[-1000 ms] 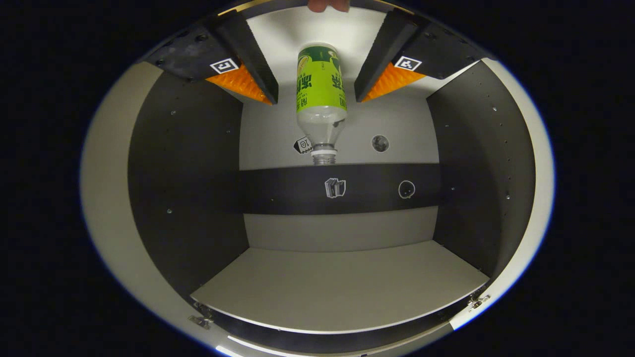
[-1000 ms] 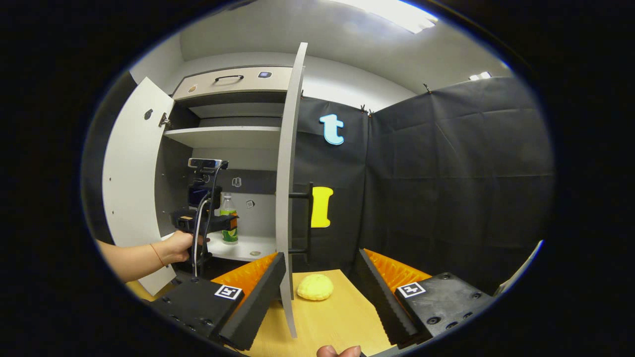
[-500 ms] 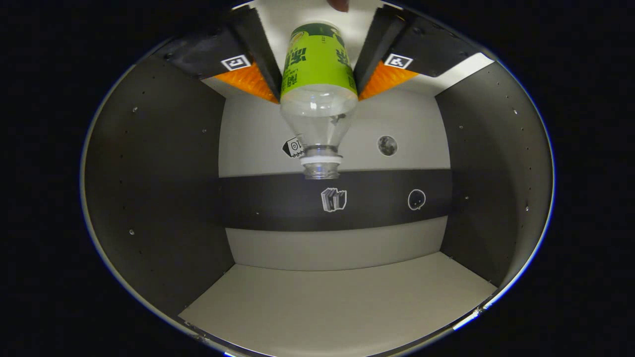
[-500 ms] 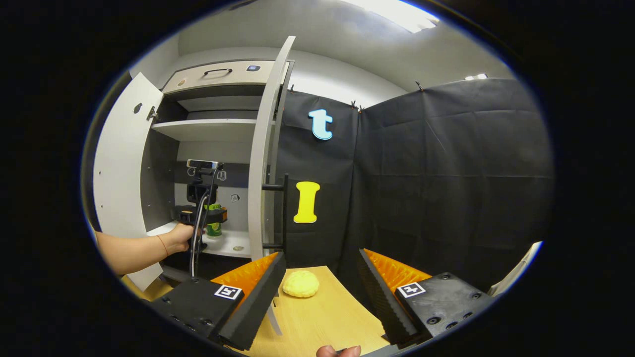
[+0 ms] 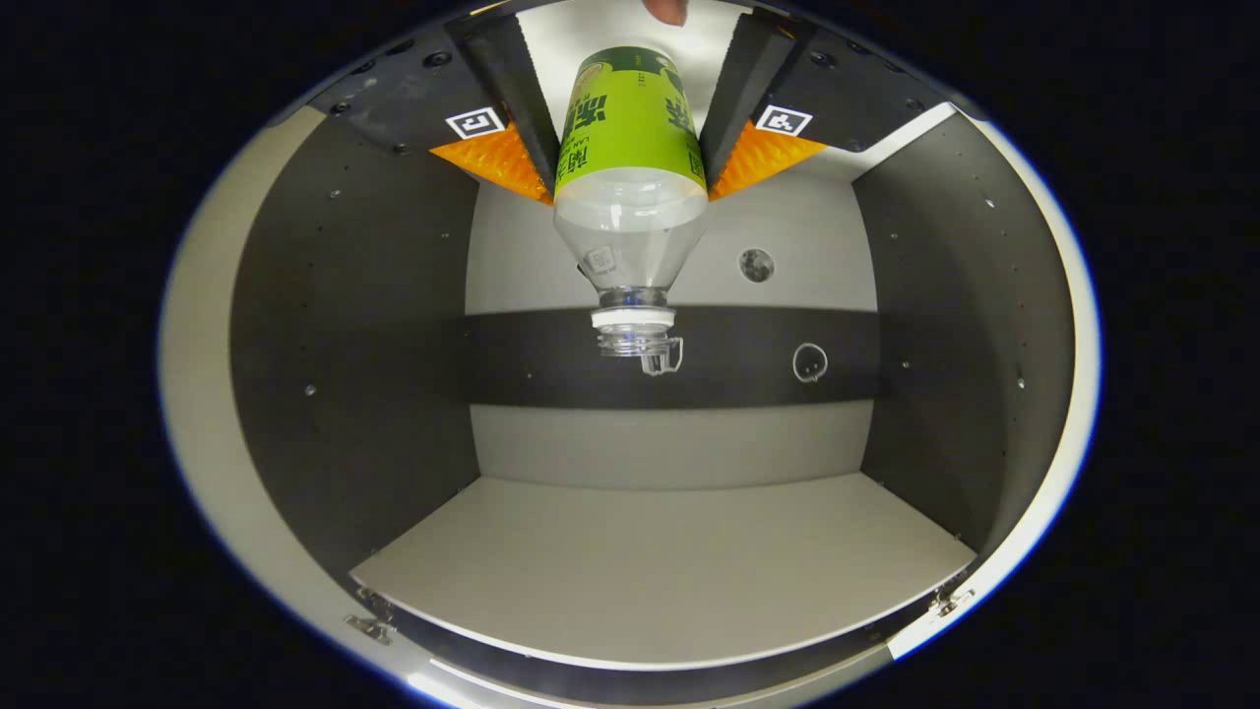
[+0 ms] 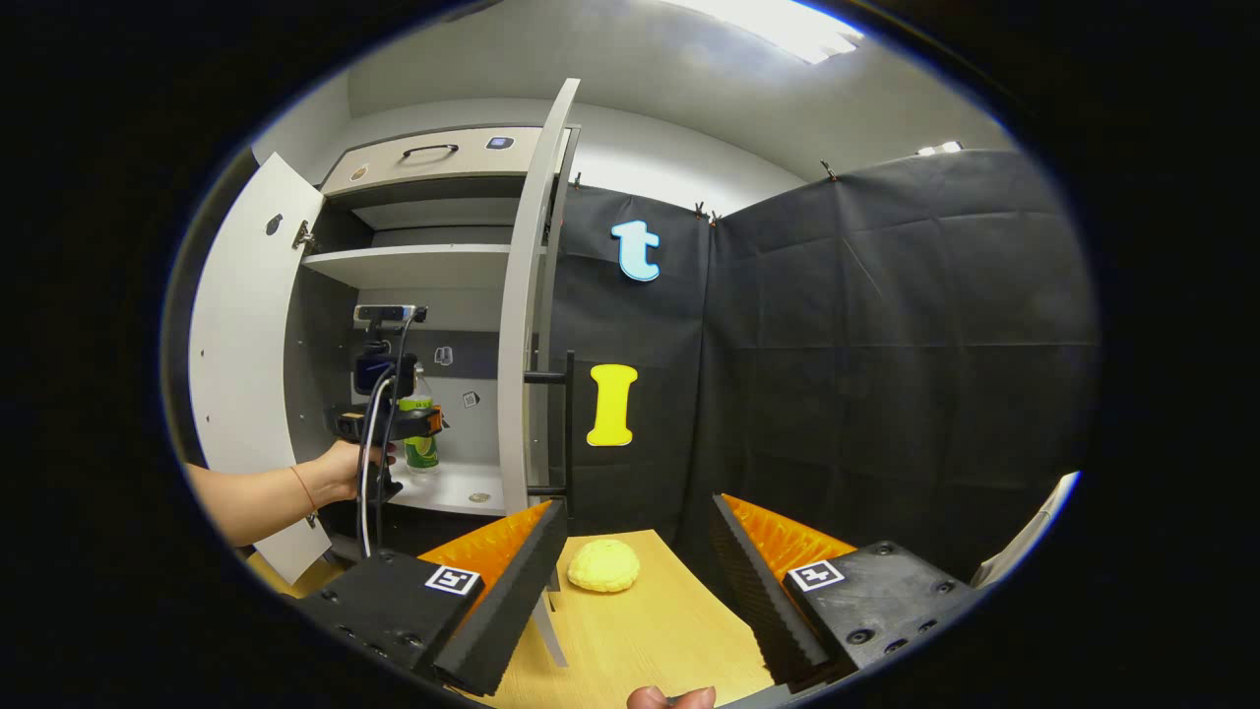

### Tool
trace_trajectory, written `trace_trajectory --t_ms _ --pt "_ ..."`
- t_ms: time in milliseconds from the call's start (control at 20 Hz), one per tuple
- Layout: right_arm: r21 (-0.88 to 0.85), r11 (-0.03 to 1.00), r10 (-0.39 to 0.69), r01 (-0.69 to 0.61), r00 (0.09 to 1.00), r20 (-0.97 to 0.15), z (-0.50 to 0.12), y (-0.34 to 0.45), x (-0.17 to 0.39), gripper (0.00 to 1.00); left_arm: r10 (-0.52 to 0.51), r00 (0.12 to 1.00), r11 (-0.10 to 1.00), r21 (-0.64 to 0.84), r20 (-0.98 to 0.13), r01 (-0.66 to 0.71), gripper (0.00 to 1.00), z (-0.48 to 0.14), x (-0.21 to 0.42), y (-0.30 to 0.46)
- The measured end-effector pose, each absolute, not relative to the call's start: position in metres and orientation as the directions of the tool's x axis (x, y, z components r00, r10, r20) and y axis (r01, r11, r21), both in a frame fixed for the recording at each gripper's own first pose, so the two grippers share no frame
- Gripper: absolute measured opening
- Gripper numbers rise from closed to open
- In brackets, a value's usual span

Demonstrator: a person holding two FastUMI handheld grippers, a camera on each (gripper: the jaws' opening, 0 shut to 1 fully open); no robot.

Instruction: Grasp the bottle in the cabinet with the left hand and place it on the coaster, then close the right door with the right hand and the left door with the left hand.

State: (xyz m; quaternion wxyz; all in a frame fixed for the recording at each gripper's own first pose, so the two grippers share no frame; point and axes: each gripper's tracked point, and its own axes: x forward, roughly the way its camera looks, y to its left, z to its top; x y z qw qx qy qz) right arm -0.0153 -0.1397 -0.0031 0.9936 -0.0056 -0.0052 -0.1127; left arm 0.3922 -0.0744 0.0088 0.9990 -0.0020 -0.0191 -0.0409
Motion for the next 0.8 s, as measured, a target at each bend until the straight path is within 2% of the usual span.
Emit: trace_trajectory --t_ms 200,450,800 --pt "0.014 0.977 -0.212 0.212 0.977 0.030 0.001 -0.137 -0.021 0.98 -0.109 0.991 0.994 -0.011 0.077 0.111 0.77 0.029 0.336 -0.068" --pt "0.006 0.986 -0.166 0.167 0.983 0.083 0.009 -0.125 -0.032 0.98 -0.094 0.990 0.995 0.026 0.108 0.092 0.77 0.028 0.260 -0.052" --pt "0.022 0.992 -0.127 0.126 0.989 0.080 0.011 -0.114 -0.042 0.98 -0.116 0.988 0.993 0.003 0.103 0.116 0.77 -0.016 0.161 -0.057"
